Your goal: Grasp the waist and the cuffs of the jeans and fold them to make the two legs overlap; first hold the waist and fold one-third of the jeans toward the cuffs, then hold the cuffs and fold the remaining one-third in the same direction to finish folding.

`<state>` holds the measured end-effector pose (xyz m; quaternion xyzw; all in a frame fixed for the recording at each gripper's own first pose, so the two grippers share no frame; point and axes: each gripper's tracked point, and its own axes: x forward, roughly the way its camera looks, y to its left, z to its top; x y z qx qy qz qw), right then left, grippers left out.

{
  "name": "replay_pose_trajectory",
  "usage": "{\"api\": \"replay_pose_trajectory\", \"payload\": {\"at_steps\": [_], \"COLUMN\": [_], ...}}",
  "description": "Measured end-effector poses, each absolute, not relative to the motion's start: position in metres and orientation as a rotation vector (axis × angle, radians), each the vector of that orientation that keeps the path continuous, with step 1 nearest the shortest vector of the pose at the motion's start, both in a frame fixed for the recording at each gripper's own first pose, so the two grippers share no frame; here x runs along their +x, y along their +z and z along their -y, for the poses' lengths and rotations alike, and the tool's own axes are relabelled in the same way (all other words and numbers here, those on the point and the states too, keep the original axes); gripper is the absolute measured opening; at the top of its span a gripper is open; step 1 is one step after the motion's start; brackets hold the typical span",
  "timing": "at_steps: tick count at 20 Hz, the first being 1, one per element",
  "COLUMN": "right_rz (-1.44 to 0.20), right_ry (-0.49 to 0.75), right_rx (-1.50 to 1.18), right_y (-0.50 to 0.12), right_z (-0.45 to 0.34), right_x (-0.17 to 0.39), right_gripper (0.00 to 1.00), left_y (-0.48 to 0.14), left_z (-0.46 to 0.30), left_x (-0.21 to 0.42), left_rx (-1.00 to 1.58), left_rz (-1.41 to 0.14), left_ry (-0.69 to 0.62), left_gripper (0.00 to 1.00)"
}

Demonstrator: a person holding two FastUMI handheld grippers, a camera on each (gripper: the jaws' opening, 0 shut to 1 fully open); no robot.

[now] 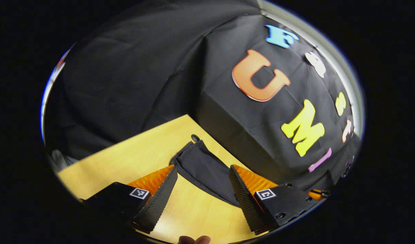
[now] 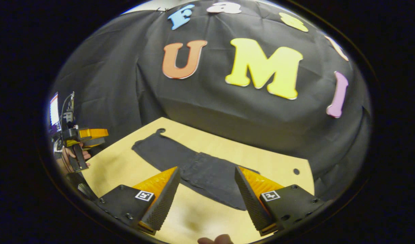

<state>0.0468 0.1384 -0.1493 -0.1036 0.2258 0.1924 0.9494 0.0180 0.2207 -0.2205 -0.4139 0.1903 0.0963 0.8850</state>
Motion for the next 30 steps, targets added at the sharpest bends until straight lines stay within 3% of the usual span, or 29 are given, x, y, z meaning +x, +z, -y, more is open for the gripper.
{"api": "replay_pose_trajectory", "payload": {"at_steps": [7,13,27,28,30], "right_rz": [-0.506,-0.538,-0.578,-0.576,-0.570], "right_ry": [0.177,0.096,-0.010,-0.013,-0.016], "right_rx": [-0.234,-0.187,-0.023,-0.024,-0.013], "right_y": [-0.158,-0.164,-0.169,-0.168,-0.165], "right_z": [-0.035,0.001,0.024,0.023,0.022], "right_x": [0.019,0.011,0.018,0.016,0.014], "right_gripper": [0.99,0.99,0.99,0.99,0.99], "left_y": [-0.291,-0.322,-0.341,-0.347,-0.349], "left_z": [-0.208,-0.216,-0.214,-0.213,-0.214], "left_x": [0.073,0.096,0.148,0.147,0.148], "left_rx": [-1.252,-1.459,-1.372,-1.358,-1.365], "left_rz": [-0.492,-0.525,-0.541,-0.551,-0.552], "left_ry": [0.254,0.360,0.344,0.355,0.361], "left_gripper": [0.98,0.98,0.92,0.75,0.59]}}
